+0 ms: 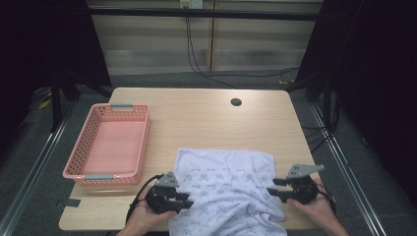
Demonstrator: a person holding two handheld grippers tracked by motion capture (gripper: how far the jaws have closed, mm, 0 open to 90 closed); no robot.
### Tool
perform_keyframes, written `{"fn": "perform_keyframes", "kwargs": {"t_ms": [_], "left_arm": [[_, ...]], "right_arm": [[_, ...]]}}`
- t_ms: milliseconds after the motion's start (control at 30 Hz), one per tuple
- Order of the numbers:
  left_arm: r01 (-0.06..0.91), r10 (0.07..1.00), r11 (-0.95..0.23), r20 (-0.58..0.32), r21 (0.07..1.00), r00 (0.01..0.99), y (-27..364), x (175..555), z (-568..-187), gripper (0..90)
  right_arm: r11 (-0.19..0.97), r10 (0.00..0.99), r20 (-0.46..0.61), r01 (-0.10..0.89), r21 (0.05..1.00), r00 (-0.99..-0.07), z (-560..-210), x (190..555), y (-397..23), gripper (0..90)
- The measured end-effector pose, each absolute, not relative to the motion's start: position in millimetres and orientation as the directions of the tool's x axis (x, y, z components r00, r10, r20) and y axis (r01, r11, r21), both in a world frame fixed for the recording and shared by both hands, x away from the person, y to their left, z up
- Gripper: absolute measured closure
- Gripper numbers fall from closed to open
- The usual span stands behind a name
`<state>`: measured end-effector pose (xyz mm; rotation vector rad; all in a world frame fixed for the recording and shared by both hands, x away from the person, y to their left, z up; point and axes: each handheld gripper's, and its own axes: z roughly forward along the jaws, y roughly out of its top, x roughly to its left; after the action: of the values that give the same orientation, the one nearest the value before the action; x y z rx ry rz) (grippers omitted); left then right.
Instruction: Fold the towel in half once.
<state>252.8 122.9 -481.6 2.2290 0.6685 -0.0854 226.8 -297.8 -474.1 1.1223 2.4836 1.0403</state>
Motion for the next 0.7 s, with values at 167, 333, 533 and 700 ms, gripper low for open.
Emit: {"fn": "perform_keyframes", "kwargs": {"t_ms": [167, 333, 533, 700], "left_arm": [[0.527, 0.488, -0.483, -0.285, 0.699, 0.825, 117, 286, -483, 63.2], [0.561, 0.542, -0.443, -0.290, 0.699, 0.789, 114, 316, -487, 62.8], [0.558, 0.595, -0.430, -0.243, 0.710, 0.767, 112, 334, -488, 57.6], [0.577, 0.643, -0.420, -0.219, 0.700, 0.734, 109, 348, -491, 48.5]], "right_arm": [[0.416, 0.776, 0.052, 0.572, 0.707, -0.629, -474, 273, -306, 47.6], [0.382, 0.810, 0.066, 0.611, 0.694, -0.583, -494, 319, -312, 42.1], [0.397, 0.813, 0.050, 0.616, 0.680, -0.580, -502, 321, -311, 48.1], [0.405, 0.784, 0.076, 0.602, 0.688, -0.616, -501, 317, -304, 75.5]]}}
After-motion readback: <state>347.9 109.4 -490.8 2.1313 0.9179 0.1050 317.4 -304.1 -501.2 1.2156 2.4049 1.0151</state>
